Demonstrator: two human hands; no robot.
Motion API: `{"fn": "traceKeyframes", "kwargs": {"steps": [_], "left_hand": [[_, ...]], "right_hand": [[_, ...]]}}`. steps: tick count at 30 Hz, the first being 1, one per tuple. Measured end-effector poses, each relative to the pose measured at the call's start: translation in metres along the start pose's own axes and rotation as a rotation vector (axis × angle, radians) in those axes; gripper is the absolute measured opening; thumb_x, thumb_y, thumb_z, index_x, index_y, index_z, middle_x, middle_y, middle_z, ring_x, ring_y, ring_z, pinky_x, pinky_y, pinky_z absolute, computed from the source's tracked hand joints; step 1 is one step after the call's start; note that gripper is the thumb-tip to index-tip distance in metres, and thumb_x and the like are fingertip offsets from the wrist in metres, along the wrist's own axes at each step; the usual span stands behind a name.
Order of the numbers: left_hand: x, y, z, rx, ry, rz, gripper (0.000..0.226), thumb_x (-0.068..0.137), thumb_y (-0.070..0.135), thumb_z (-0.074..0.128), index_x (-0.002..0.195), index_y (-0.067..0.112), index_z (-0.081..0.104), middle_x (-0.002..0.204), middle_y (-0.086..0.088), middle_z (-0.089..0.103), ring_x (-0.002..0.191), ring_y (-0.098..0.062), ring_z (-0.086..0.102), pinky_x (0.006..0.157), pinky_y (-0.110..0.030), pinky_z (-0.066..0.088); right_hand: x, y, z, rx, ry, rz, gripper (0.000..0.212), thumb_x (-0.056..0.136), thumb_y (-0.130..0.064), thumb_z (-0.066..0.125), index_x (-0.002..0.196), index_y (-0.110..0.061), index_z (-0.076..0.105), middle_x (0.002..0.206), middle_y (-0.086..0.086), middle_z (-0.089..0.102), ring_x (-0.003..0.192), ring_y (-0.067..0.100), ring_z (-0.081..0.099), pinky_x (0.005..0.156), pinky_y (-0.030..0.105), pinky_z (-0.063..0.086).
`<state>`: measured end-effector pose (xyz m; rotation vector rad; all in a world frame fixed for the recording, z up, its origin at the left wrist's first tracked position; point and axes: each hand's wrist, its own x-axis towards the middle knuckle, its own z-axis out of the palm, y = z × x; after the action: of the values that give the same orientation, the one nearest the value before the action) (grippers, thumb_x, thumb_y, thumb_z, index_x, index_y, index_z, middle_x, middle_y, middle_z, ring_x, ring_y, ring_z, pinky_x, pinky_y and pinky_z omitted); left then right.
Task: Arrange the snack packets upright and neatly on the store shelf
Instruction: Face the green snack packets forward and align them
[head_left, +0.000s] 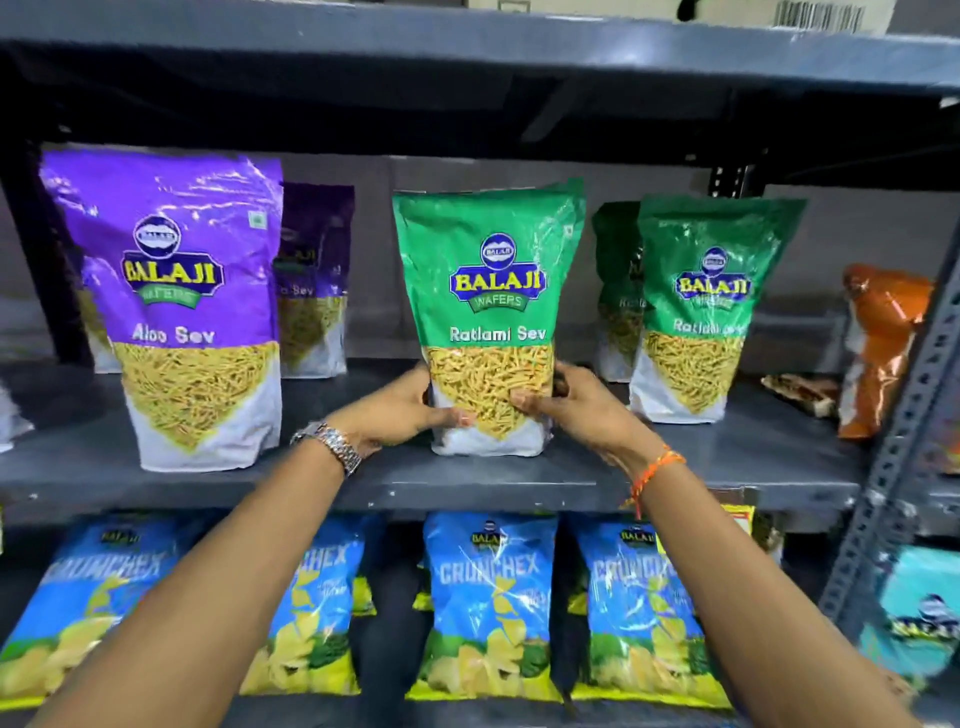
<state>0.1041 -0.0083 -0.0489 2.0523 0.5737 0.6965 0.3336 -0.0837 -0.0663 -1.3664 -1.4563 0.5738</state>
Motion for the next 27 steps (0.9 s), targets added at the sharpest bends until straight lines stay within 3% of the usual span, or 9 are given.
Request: {"fn": "traceKeyframes", "kwargs": {"steps": [2, 5, 8, 12, 16, 19, 21, 24, 27], "left_hand": [[-0.012, 0.003, 0.005, 0.017, 0.022, 0.023, 0.070, 0.085, -0.004, 0.068, 0.146, 0.010, 0.035, 0.138, 0.002, 0.054, 0.117, 0.001, 0.056, 0.094, -0.004, 0.044], [-0.023, 0.007, 0.007, 0.012, 0.028, 0.007, 0.070, 0.084, 0.001, 0.072, 0.145, 0.013, 0.039, 0.137, -0.001, 0.059, 0.108, -0.001, 0.059, 0.088, -0.009, 0.050], [-0.025, 0.011, 0.008, -0.007, 0.024, -0.025, 0.073, 0.084, 0.002, 0.073, 0.147, 0.014, 0.038, 0.142, -0.001, 0.059, 0.124, -0.008, 0.059, 0.102, -0.019, 0.049], [-0.027, 0.016, 0.010, -0.018, 0.018, -0.044, 0.071, 0.085, -0.001, 0.071, 0.146, 0.014, 0.038, 0.141, 0.000, 0.059, 0.121, -0.002, 0.058, 0.097, -0.009, 0.048], [-0.029, 0.013, 0.009, -0.043, 0.061, -0.068, 0.083, 0.079, 0.004, 0.078, 0.148, 0.016, 0.032, 0.142, 0.001, 0.057, 0.125, -0.006, 0.057, 0.112, -0.030, 0.044], [-0.036, 0.016, 0.012, -0.170, 0.166, -0.086, 0.100, 0.069, 0.001, 0.084, 0.147, 0.016, 0.023, 0.139, -0.006, 0.059, 0.127, -0.017, 0.060, 0.100, -0.030, 0.053], [-0.043, 0.027, 0.021, -0.270, 0.375, -0.027, 0.101, 0.070, -0.009, 0.080, 0.147, 0.016, 0.021, 0.134, -0.006, 0.059, 0.123, -0.017, 0.060, 0.102, -0.028, 0.051], [-0.056, 0.059, 0.046, -0.348, 0.767, 0.133, 0.070, 0.075, -0.009, 0.076, 0.130, 0.017, 0.043, 0.125, -0.011, 0.060, 0.122, -0.025, 0.060, 0.102, -0.022, 0.048], [-0.060, 0.092, 0.093, -0.356, 0.728, 0.326, 0.044, 0.075, -0.003, 0.079, 0.107, 0.020, 0.059, 0.109, -0.005, 0.070, 0.108, -0.017, 0.067, 0.090, -0.015, 0.053]], "right_hand": [[-0.015, -0.002, 0.001, -0.027, 0.011, -0.045, 0.049, 0.080, -0.034, 0.082, 0.123, -0.014, 0.068, 0.120, -0.002, 0.077, 0.112, 0.013, 0.073, 0.098, 0.031, 0.056], [-0.031, -0.007, 0.005, 0.003, 0.046, -0.064, 0.056, 0.066, -0.053, 0.083, 0.113, -0.027, 0.068, 0.119, -0.004, 0.078, 0.113, 0.009, 0.072, 0.101, 0.034, 0.056], [-0.033, -0.008, 0.006, 0.014, 0.054, -0.064, 0.045, 0.072, -0.043, 0.085, 0.111, -0.030, 0.067, 0.119, -0.003, 0.078, 0.112, 0.010, 0.072, 0.104, 0.041, 0.056], [-0.033, -0.008, 0.006, 0.031, 0.058, -0.052, 0.044, 0.078, -0.033, 0.084, 0.118, -0.025, 0.066, 0.120, -0.002, 0.077, 0.112, 0.011, 0.073, 0.105, 0.044, 0.055], [-0.038, -0.013, 0.008, 0.044, 0.052, -0.056, 0.071, 0.059, -0.061, 0.083, 0.118, -0.027, 0.064, 0.121, -0.002, 0.077, 0.113, 0.011, 0.072, 0.104, 0.044, 0.055], [-0.044, -0.019, 0.002, 0.082, 0.048, -0.064, 0.074, 0.061, -0.059, 0.081, 0.124, -0.033, 0.054, 0.133, -0.003, 0.070, 0.122, 0.012, 0.067, 0.109, 0.043, 0.051], [-0.049, -0.022, -0.017, 0.160, 0.150, -0.046, 0.084, 0.074, -0.045, 0.077, 0.147, -0.022, 0.041, 0.143, 0.000, 0.057, 0.131, 0.016, 0.058, 0.112, 0.036, 0.046], [-0.060, -0.020, -0.072, 0.264, 0.461, -0.093, 0.076, 0.082, -0.030, 0.075, 0.148, -0.015, 0.041, 0.141, 0.009, 0.057, 0.127, 0.020, 0.058, 0.110, 0.036, 0.045], [-0.063, -0.003, -0.133, 0.216, 0.683, -0.074, 0.073, 0.088, -0.013, 0.074, 0.149, -0.011, 0.034, 0.139, 0.012, 0.053, 0.122, 0.020, 0.055, 0.104, 0.036, 0.046]]}}
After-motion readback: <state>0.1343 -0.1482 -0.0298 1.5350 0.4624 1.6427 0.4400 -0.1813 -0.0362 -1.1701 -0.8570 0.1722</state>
